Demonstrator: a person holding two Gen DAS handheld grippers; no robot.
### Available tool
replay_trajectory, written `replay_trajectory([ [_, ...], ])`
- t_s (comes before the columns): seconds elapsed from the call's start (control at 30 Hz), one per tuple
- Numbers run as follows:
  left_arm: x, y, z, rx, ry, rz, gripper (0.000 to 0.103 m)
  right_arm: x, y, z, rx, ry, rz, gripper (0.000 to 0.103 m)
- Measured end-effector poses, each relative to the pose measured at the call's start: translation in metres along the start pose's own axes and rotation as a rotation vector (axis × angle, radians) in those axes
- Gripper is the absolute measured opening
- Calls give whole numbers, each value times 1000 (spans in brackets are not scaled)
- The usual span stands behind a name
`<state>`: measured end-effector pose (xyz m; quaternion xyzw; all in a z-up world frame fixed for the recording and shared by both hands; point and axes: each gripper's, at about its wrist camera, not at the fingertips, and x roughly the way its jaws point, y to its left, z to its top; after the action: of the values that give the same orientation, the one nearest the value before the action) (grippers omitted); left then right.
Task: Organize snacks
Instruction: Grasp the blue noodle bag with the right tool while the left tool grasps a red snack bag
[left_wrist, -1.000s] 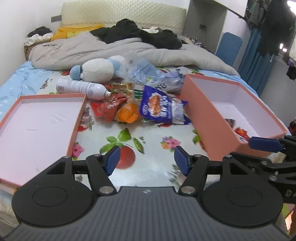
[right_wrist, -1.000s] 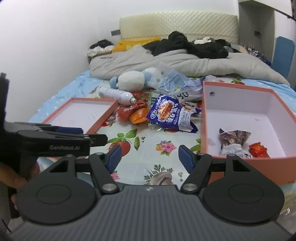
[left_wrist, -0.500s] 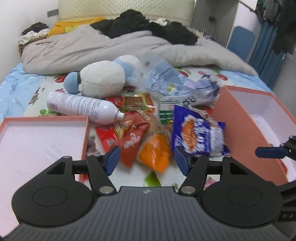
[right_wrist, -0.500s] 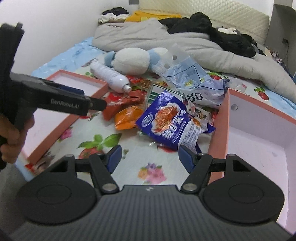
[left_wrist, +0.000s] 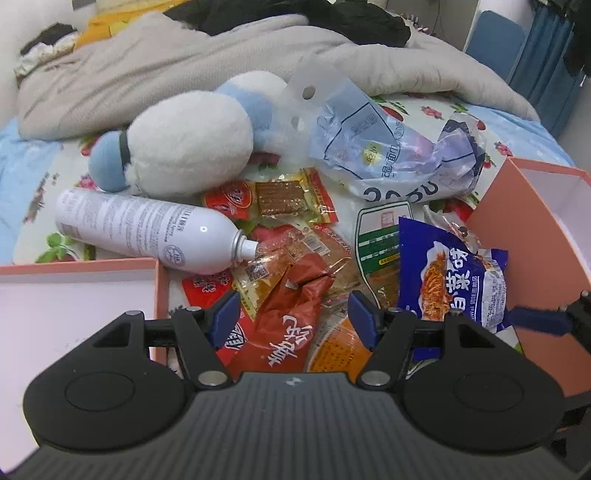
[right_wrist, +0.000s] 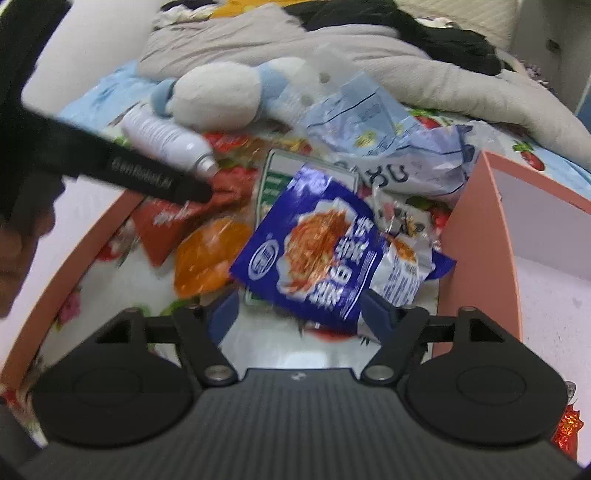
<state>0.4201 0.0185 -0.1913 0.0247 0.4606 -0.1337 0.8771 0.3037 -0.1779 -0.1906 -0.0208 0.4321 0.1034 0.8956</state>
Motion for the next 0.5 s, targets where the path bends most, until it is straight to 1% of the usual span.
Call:
replay_trajectory([
  [0.07,9,5,-3,17,1,-19,69,1,0,1,22,-15,2,83],
  [0.13,21,4,-6,63,34,-23,69,4,-1,-1,59,-29,3,83],
  [0.17,26,4,-7,77,36,-34,69,6,-3,-3,95,-38,-10,83],
  [0.2,28,6,-7,78,20,-42,69,8,-5,-6,134,-47,-23,83],
  [0.27,33,10,-5,72,4,-64,69,10,-8,-12,200,-77,-56,83],
  [0.37,41,19,-3,54,-10,-95,69,18,-8,-19,210,-113,-116,83],
  [0.43,45,28,-3,28,-2,-138,69,26,-12,-21,215,-117,-157,83],
  [0.5,47,37,-4,6,4,-201,69,33,-15,-23,223,-127,-190,83],
])
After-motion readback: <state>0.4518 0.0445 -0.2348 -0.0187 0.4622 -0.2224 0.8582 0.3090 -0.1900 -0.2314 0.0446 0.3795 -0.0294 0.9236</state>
